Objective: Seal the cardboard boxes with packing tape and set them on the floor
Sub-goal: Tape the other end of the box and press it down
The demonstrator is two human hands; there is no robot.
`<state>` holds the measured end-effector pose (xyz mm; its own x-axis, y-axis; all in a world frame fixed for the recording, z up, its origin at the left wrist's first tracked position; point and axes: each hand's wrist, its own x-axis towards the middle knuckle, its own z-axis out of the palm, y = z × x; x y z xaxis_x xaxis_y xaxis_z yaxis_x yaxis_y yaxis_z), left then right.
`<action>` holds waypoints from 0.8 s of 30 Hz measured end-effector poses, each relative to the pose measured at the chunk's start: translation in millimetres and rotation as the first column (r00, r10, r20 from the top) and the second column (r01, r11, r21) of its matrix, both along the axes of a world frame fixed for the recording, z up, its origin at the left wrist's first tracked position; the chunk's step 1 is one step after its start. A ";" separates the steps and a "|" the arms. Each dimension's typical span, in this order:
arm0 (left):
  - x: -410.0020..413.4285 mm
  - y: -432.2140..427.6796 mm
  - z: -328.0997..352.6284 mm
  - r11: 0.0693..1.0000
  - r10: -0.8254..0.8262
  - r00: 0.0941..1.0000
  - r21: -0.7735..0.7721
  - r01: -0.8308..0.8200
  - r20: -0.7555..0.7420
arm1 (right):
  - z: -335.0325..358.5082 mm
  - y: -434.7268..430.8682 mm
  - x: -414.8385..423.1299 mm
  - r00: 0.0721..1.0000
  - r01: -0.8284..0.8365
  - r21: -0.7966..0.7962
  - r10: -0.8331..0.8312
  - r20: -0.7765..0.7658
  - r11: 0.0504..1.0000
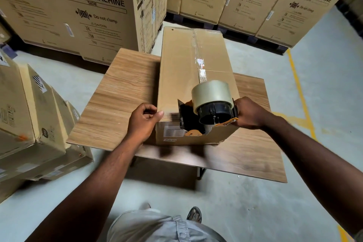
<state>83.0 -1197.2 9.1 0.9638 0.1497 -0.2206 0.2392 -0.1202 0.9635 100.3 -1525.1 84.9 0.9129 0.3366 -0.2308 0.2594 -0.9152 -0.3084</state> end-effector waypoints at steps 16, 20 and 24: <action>-27.9 -69.9 20.0 0.554 -0.609 0.781 0.779 0.294 0.139 | -24.3 -74.2 -25.3 0.998 0.039 0.273 -0.050 0.036 0.961; -30.0 -72.8 16.7 0.205 -0.726 0.668 0.875 0.438 -0.164 | -29.6 -61.3 -27.0 0.999 -0.007 0.318 -0.006 0.041 0.948; -19.7 -45.0 10.1 0.221 -0.733 0.667 0.879 0.423 -0.136 | -38.0 -45.0 -30.0 0.999 -0.030 0.358 0.021 0.029 0.933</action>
<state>63.3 -1242.2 19.2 0.8411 -0.5314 -0.1006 -0.4830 -0.8218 0.3023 70.3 -1570.1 46.9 0.9068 0.4160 -0.0683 0.2927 -0.7379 -0.6082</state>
